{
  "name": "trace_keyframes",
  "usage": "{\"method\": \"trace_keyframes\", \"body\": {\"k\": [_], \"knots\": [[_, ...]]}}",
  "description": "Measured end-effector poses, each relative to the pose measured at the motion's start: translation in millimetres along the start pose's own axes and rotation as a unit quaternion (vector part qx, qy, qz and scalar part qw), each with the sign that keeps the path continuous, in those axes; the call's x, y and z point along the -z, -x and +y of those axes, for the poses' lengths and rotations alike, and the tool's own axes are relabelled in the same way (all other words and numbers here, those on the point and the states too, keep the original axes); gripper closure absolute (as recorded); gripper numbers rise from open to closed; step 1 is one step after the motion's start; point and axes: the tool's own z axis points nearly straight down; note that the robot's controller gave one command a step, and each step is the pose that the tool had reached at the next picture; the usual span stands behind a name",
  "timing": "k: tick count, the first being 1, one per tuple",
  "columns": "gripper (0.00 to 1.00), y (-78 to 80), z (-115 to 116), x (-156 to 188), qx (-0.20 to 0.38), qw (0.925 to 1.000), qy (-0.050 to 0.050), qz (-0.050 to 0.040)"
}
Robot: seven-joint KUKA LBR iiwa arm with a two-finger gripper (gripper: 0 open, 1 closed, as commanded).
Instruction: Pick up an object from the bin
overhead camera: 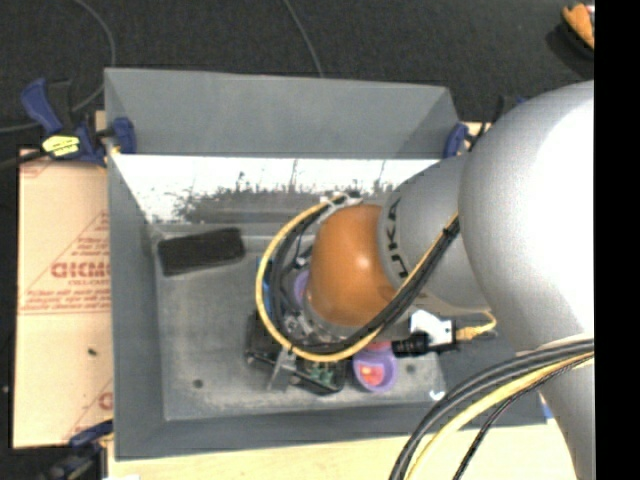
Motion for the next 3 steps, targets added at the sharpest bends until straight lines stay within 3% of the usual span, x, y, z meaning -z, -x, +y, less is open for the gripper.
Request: {"method": "trace_keyframes", "body": {"k": [3], "knots": [[1.0, -0.1, -0.9, 12.9, -0.007, 1.0, -0.001, 0.001]]}}
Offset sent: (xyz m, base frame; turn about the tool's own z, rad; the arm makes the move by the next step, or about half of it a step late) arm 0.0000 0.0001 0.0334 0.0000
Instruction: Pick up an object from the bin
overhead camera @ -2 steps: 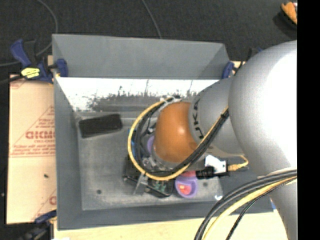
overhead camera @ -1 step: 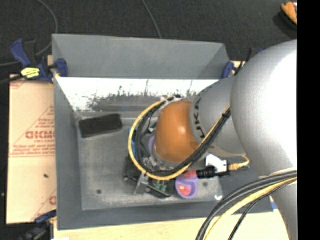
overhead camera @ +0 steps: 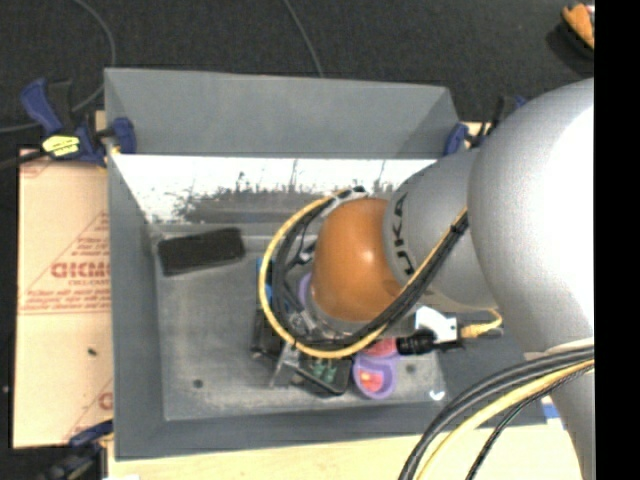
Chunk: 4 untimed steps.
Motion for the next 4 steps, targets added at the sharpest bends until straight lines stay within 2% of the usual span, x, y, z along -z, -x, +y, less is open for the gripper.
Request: {"method": "trace_keyframes", "body": {"k": [1, 2, 3, 4], "knots": [[1.0, 0.3, -0.3, 5.6, -0.001, 1.0, 0.0, -0.0009], [1.0, -1.7, -1.5, 15.8, -0.001, 1.0, -0.002, 0.0033], [1.0, -2.9, -1.9, 37.7, -0.001, 1.0, -0.003, 0.006], [1.0, -1.6, -0.9, 66.4, 0.0, 1.0, -0.002, 0.004]]}}
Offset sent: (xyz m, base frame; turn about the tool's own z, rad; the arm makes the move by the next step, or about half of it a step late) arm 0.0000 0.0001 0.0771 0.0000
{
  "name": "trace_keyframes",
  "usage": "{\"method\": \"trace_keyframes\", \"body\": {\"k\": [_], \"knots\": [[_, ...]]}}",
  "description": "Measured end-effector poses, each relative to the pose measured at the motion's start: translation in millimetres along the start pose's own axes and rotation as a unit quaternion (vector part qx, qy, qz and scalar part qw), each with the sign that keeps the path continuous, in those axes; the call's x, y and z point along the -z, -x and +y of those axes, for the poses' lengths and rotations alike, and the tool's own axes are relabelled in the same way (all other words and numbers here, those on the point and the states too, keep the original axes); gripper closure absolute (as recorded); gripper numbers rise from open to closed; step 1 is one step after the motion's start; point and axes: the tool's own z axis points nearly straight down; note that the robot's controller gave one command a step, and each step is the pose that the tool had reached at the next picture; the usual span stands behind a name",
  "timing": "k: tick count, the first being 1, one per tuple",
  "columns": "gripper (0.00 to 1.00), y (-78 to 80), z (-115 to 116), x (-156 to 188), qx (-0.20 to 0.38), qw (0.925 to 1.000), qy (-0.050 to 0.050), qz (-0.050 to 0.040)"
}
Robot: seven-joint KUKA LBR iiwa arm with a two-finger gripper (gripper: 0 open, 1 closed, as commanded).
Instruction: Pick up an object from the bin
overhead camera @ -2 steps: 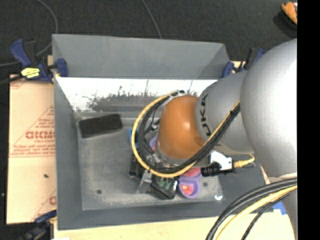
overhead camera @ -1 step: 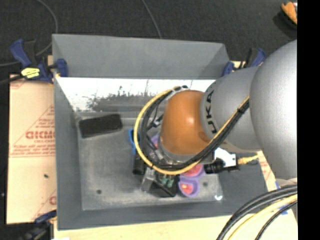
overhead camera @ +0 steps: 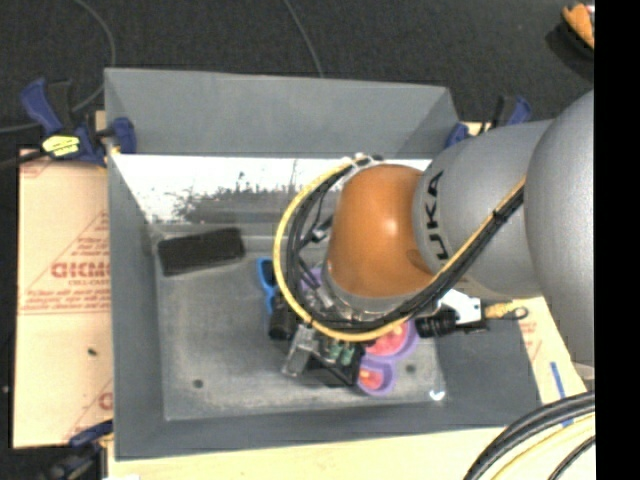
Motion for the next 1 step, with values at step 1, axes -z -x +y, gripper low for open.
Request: {"method": "trace_keyframes", "body": {"k": [1], "knots": [[1.0, 0.2, 0.2, 19.2, 0.0, 1.0, 0.0, -0.0007]]}}
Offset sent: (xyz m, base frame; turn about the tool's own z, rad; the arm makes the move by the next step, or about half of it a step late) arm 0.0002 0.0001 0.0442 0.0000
